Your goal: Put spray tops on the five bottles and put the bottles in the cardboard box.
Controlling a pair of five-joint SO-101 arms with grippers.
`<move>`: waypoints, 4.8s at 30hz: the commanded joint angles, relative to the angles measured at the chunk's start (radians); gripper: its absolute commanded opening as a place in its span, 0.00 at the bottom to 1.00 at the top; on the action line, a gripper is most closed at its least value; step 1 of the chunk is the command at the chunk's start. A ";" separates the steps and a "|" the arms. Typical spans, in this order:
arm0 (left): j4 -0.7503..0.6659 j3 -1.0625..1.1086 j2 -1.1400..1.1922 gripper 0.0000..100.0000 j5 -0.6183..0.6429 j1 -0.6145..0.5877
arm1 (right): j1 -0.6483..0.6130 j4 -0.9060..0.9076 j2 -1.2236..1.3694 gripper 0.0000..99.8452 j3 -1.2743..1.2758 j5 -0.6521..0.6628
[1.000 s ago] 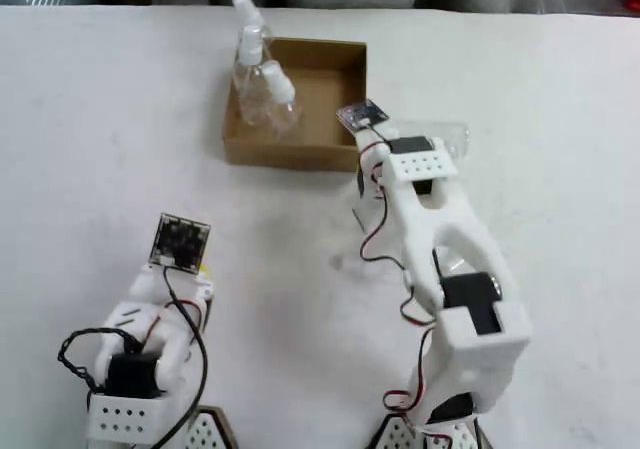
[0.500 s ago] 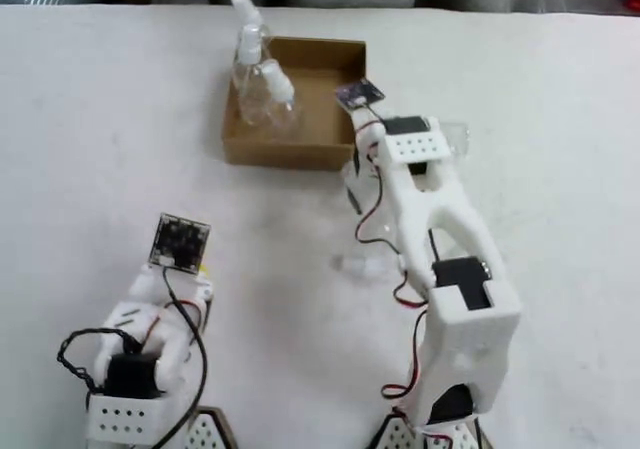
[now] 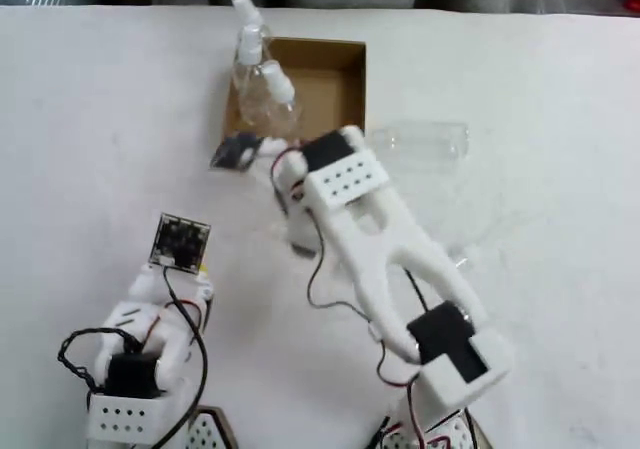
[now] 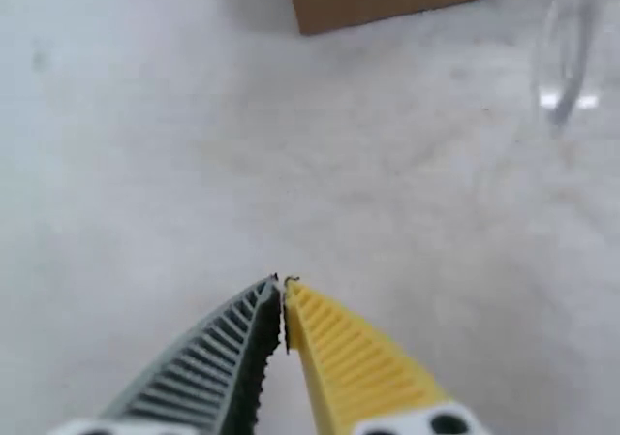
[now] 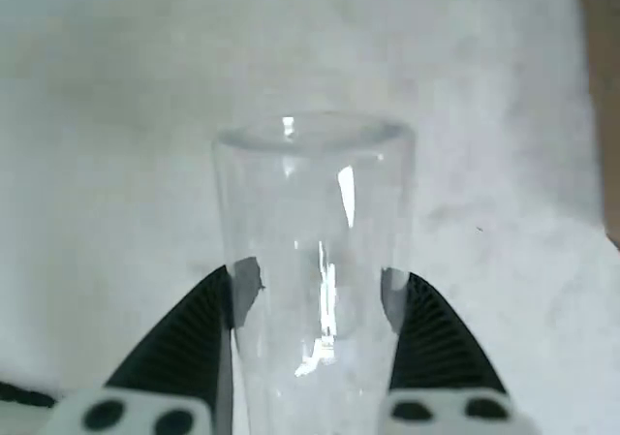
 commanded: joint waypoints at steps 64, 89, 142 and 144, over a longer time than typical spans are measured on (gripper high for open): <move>0.002 -0.002 -0.018 0.03 -0.009 -0.056 | 0.325 0.024 -0.420 0.15 0.402 0.233; 0.002 -0.002 -0.018 0.03 -0.009 -0.054 | 0.268 -0.461 -0.415 0.16 0.710 0.313; -0.098 -0.002 -0.024 0.02 0.000 -0.318 | -0.294 -0.532 -0.142 0.02 0.210 -0.884; -0.098 -0.002 -0.024 0.02 0.000 -0.318 | -0.295 -0.604 -0.142 0.02 0.265 -0.895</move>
